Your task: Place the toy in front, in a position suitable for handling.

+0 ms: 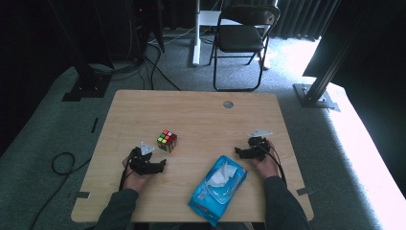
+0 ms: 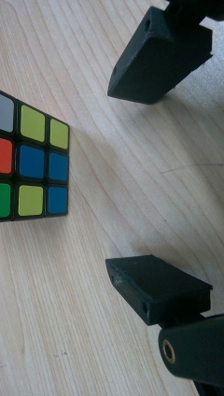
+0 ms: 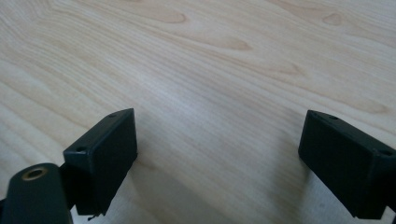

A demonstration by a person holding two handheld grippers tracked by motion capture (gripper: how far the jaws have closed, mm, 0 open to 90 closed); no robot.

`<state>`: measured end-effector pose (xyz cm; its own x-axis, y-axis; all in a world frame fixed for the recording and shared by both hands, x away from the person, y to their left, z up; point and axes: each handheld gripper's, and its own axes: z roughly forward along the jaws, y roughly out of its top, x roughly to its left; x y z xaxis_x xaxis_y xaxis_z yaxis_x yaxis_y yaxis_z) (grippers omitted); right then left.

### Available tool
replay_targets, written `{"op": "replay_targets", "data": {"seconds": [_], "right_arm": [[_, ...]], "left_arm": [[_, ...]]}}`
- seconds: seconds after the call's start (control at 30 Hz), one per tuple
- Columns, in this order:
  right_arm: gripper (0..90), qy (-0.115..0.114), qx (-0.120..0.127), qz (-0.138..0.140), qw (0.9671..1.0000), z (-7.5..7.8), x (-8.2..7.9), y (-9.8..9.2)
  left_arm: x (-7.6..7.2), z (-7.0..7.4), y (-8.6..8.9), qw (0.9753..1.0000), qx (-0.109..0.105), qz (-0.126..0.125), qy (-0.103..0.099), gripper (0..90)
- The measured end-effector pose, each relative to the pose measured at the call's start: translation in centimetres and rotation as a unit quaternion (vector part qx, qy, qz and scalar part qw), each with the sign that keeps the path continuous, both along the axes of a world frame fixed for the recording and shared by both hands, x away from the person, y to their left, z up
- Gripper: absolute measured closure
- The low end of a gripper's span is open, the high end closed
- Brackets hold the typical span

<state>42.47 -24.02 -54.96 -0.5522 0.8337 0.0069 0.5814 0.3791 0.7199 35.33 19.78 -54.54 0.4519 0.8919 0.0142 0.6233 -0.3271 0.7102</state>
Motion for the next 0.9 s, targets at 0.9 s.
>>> {"op": "replay_targets", "data": {"seconds": [0.9], "right_arm": [[12.6, -0.002, 0.001, -0.018, 0.9998, 0.0, -0.3, 0.1]], "left_arm": [[0.4, 1.3, 0.9, 0.9993, -0.030, 0.023, 0.001, 25.0]]}}
